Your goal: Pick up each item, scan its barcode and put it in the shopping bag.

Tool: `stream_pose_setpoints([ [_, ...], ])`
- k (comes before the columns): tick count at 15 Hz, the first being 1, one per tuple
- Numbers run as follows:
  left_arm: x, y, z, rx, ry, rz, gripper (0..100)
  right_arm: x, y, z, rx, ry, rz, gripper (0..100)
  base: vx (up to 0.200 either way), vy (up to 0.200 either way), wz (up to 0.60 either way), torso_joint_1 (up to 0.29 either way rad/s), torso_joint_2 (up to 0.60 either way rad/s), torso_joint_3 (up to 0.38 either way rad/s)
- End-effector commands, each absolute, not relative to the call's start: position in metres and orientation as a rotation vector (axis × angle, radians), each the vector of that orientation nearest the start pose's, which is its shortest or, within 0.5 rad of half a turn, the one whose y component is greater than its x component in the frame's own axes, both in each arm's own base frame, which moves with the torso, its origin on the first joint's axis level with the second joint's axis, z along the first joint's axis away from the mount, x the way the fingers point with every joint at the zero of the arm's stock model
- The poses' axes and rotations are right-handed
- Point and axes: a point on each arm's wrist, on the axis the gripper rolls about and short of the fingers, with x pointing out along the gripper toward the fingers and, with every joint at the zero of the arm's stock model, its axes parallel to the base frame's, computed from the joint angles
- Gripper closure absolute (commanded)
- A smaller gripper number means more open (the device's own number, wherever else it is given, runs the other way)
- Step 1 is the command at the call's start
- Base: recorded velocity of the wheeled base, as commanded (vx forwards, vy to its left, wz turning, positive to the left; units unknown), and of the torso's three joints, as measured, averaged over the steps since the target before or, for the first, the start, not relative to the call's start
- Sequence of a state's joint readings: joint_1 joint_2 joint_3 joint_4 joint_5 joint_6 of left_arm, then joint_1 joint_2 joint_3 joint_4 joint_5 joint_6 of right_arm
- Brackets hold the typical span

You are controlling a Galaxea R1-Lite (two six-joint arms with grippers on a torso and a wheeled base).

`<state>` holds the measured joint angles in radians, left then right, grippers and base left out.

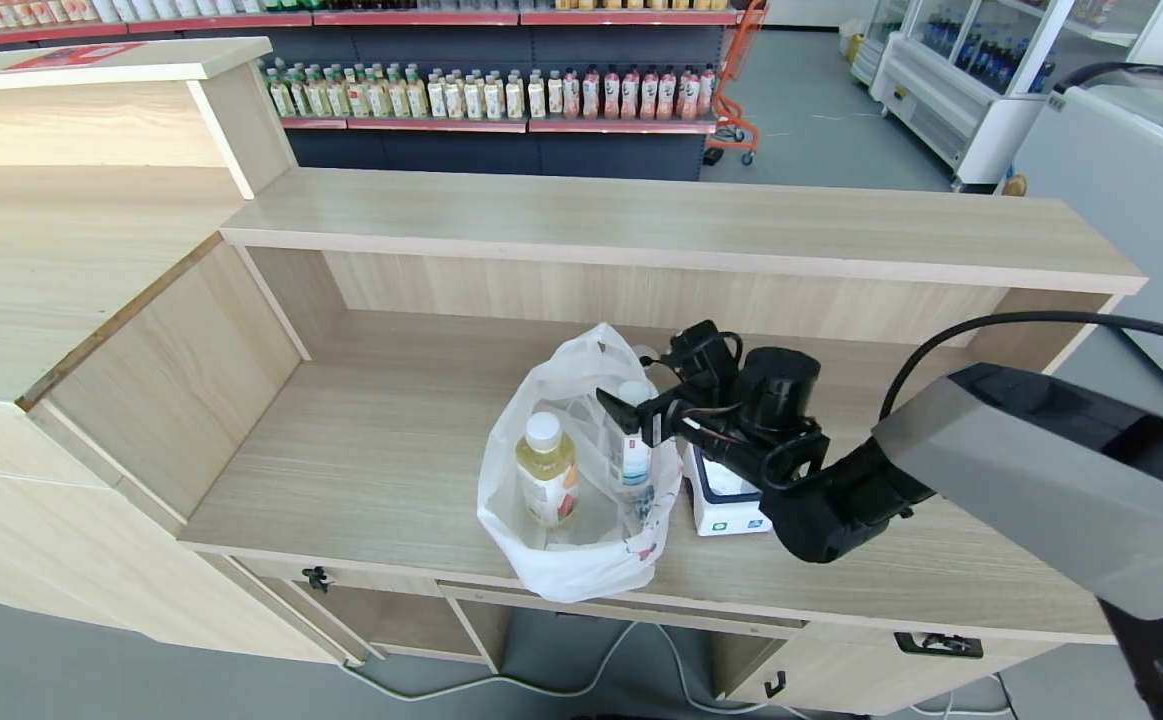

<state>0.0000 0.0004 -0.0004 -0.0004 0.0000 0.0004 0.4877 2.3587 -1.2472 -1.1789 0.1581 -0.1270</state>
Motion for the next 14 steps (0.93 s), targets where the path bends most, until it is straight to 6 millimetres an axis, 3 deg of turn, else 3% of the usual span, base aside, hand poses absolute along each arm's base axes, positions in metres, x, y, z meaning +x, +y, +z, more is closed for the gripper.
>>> stream_pose_setpoints([
  [1,-0.023,0.000,0.076,0.000,-0.002,0.000,0,0.397,0.199,0.138,-0.071,-0.168,0.607,0,0.000,0.000,0.00,0.000,0.00,0.000],
  [4,-0.023,0.000,0.076,0.000,-0.002,0.000,0,0.383,0.178,0.168,-0.028,-0.172,0.578,0,0.000,0.000,0.00,0.000,0.00,0.000],
  [5,-0.023,0.000,0.076,-0.003,0.002,0.000,0,0.372,0.160,0.184,-0.029,-0.150,0.542,0,0.000,0.000,0.00,0.000,0.00,0.000],
  [7,-0.023,0.000,0.076,-0.003,0.002,0.000,0,0.350,0.116,0.198,-0.052,-0.097,0.362,0,0.000,0.000,0.00,0.000,0.00,0.000],
  [9,-0.023,0.000,0.076,-0.003,0.000,0.000,0,0.306,0.061,0.199,-0.101,0.041,0.105,0,0.000,0.000,0.00,0.000,0.00,0.000],
  [10,-0.023,0.000,0.076,-0.003,0.000,0.000,0,0.293,0.050,0.196,-0.105,0.084,0.055,0,0.000,0.000,0.00,0.000,0.00,0.000],
  [11,-0.023,0.000,0.076,-0.003,0.002,0.000,0,0.261,0.023,0.193,-0.110,0.155,-0.048,0,0.000,0.000,0.00,0.000,0.00,0.000],
  [12,-0.023,0.000,0.076,-0.003,-0.002,0.000,0,0.239,0.009,0.189,-0.109,0.177,-0.101,0,0.000,0.000,0.00,0.000,0.00,0.000],
  [14,-0.023,0.000,0.076,-0.003,0.002,0.000,0,0.195,0.001,0.185,-0.105,0.164,-0.132,0,0.000,0.000,0.00,0.000,0.00,0.000],
])
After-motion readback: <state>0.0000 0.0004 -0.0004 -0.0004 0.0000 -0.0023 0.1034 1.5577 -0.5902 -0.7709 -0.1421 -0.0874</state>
